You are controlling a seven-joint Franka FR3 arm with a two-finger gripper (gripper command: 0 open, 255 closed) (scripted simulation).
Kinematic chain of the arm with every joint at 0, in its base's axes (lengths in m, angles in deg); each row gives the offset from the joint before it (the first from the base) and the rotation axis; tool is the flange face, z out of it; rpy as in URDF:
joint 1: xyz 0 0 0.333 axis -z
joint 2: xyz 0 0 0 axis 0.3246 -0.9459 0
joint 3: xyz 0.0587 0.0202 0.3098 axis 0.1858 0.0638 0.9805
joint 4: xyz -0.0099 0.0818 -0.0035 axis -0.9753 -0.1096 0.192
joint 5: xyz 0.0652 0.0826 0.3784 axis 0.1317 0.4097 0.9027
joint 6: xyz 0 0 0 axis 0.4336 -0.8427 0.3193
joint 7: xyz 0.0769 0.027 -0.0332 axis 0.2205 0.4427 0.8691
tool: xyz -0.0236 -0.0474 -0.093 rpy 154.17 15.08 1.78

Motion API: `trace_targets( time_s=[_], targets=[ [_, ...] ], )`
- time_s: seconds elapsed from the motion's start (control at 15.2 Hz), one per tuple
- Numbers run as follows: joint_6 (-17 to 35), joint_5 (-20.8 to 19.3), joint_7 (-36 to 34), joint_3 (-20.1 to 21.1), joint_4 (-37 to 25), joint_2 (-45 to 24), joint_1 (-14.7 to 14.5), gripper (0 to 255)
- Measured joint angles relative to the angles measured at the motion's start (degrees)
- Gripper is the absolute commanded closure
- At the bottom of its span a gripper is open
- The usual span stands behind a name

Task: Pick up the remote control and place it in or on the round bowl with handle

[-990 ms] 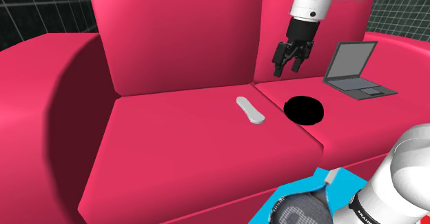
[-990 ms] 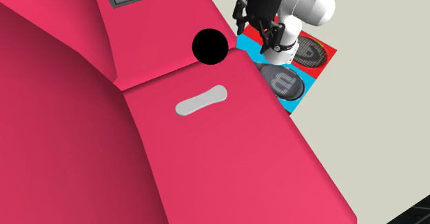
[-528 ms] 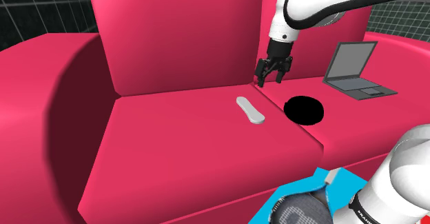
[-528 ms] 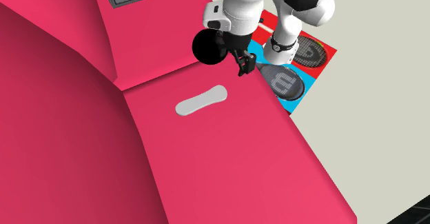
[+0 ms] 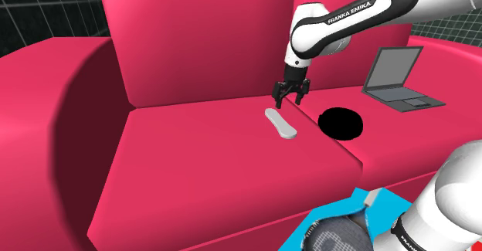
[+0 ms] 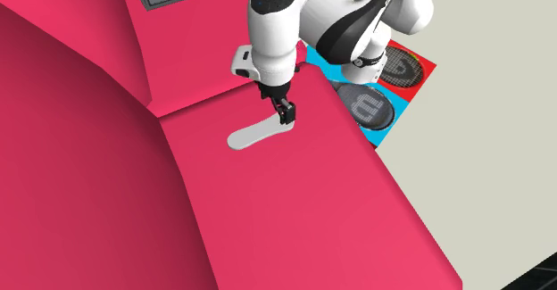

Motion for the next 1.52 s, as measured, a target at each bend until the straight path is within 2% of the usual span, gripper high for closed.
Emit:
trace_targets(
  time_s=[0.4, 0.86, 1.25, 1.32, 1.52],
  targets=[
    [5.6, 0.5, -0.6, -1.0, -4.4, -11.1, 1.0, 0],
    [10.8, 0.7, -0.8, -1.0, -2.9, -14.9, 0.9, 0],
    [11.3, 0.8, -0.7, -1.0, -2.8, -15.3, 1.0, 0],
    [11.3, 0.8, -0.7, -1.0, -2.8, -15.3, 1.0, 255],
    [11.3, 0.8, -0.7, -1.0, -2.8, -15.3, 1.0, 255]
  ],
)
